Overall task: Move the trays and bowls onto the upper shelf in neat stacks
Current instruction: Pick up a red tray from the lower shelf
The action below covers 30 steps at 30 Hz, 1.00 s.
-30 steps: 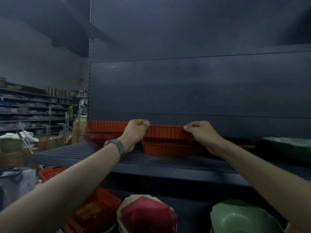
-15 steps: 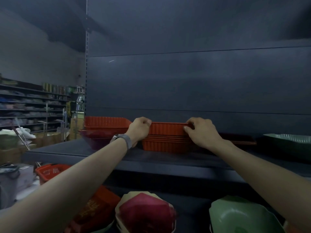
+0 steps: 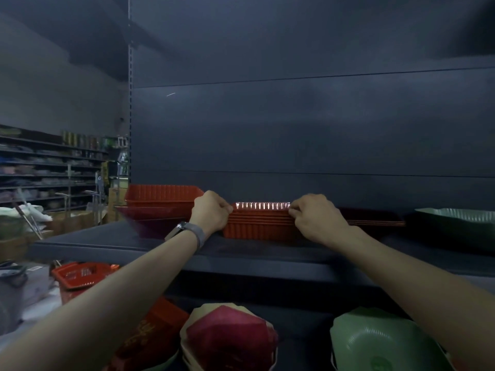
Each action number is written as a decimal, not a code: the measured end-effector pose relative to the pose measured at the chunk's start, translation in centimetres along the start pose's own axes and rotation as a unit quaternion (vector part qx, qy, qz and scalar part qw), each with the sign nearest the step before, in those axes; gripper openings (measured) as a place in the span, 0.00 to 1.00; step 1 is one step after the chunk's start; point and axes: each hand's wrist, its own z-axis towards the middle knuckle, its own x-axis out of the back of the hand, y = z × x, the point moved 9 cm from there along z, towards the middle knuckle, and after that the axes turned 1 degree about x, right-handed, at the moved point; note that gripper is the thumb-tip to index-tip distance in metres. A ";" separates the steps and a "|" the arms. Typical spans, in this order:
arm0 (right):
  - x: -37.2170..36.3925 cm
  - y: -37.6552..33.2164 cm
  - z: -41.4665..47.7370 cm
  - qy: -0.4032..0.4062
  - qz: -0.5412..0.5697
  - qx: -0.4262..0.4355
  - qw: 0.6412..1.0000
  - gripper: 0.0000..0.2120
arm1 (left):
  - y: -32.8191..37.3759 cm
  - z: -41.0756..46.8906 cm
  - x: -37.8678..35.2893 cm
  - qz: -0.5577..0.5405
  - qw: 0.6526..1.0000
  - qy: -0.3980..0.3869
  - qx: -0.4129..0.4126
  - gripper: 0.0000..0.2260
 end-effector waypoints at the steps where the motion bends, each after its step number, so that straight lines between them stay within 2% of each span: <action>1: 0.1 -0.1 -0.1 0.002 -0.010 0.008 1.000 0.12 | 0.0 -0.1 0.0 0.013 1.000 0.000 -0.001 0.07; 8: 0.6 -0.6 -0.7 0.004 -0.047 0.034 0.998 0.14 | 0.6 -1.3 0.4 0.052 0.998 -0.007 -0.020 0.11; 14: 2.7 -0.1 -2.6 0.046 -0.020 0.051 0.997 0.15 | 2.9 -3.2 0.2 0.069 0.996 -0.006 -0.058 0.12; 25: 7.3 5.2 -6.6 0.094 0.005 0.025 0.995 0.12 | 10.9 -8.1 -2.0 -0.031 0.988 -0.033 -0.148 0.09; 30: 8.5 6.1 -10.0 0.118 0.043 0.046 0.991 0.08 | 14.7 -12.1 -3.9 -0.087 0.975 -0.047 -0.197 0.08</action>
